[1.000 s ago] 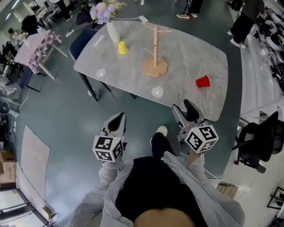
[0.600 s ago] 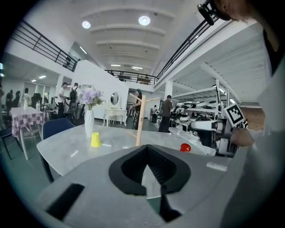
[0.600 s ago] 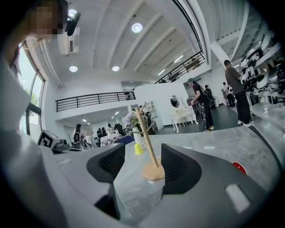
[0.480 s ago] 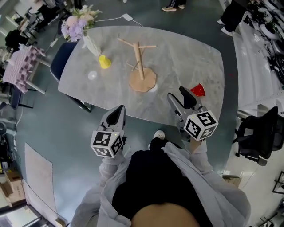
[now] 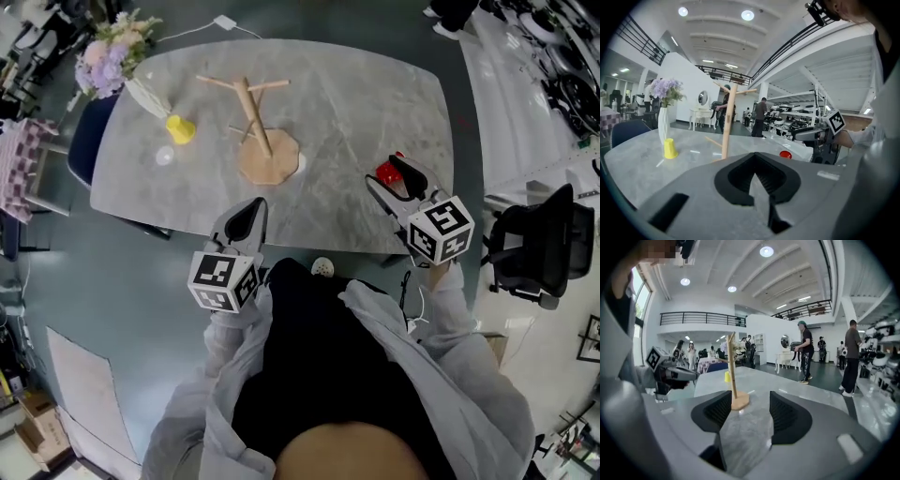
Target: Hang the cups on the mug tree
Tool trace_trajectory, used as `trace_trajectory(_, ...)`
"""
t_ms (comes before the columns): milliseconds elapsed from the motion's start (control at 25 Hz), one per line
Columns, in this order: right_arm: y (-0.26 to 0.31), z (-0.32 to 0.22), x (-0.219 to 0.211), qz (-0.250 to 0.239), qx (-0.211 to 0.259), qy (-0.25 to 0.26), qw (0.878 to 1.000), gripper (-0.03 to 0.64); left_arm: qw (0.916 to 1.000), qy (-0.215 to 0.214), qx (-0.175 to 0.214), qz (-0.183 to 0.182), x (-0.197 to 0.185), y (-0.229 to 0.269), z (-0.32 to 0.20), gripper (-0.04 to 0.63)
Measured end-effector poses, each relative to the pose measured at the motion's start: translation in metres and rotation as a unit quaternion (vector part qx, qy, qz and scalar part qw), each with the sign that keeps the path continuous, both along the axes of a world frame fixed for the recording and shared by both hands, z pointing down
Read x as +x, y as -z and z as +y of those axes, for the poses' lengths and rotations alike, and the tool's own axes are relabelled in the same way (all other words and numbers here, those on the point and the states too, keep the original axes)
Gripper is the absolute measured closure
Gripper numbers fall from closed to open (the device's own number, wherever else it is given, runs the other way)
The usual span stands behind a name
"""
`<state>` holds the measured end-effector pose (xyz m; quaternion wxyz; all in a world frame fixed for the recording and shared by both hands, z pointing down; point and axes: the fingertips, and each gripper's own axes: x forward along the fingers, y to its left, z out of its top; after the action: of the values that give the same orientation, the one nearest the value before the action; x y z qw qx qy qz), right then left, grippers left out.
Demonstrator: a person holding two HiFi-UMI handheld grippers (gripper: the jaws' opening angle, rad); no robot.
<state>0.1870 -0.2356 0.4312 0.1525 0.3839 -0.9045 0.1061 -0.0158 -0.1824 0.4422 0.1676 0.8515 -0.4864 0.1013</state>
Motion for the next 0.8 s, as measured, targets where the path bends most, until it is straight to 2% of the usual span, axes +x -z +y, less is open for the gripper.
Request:
trace_trajectory(80,-0.007,0.002,0.007,0.054,0.007,0.031,0.998,0.365,0.9998,-0.017,-0.003,0.004,0.010,-0.003,-0.001,0.588)
trace_trajectory(160,-0.014,0.003,0.010,0.115,0.016,0.070,0.991,0.350,0.9994,-0.033,-0.005,0.007,0.019,-0.006,-0.004,0.588)
trace_trajectory(240,-0.025,0.004,0.012,0.185,0.024,0.112,0.976,0.326,0.9988,-0.047,-0.008,0.009,0.025,-0.008,-0.006,0.588)
trace_trajectory(280,-0.034,0.004,0.013,0.227,0.028,0.136,0.964,0.314,0.9985,-0.053,-0.011,0.010,0.028,-0.009,-0.006,0.588)
trace_trajectory(320,-0.044,0.003,0.016,0.274,0.031,0.162,0.947,0.306,0.9982,-0.058,-0.013,0.011,0.029,-0.010,-0.007,0.588)
trace_trajectory(400,-0.068,0.002,0.024,0.370,0.036,0.213,0.903,0.302,0.9975,-0.069,-0.015,0.009,0.033,-0.010,-0.006,0.588)
trace_trajectory(520,-0.103,-0.004,0.039,0.482,0.039,0.272,0.832,0.302,0.9973,-0.072,-0.015,-0.002,0.030,-0.011,-0.005,0.588)
trace_trajectory(680,-0.142,-0.015,0.058,0.594,0.045,0.336,0.730,0.302,0.9983,-0.051,-0.026,-0.005,0.014,-0.019,0.001,0.588)
trace_trajectory(720,-0.149,-0.018,0.059,0.611,0.049,0.345,0.711,0.302,0.9985,-0.044,-0.032,-0.003,0.009,-0.023,0.004,0.588)
trace_trajectory(800,-0.161,-0.025,0.060,0.634,0.055,0.354,0.685,0.302,0.9987,-0.027,-0.044,-0.002,-0.003,-0.029,0.009,0.588)
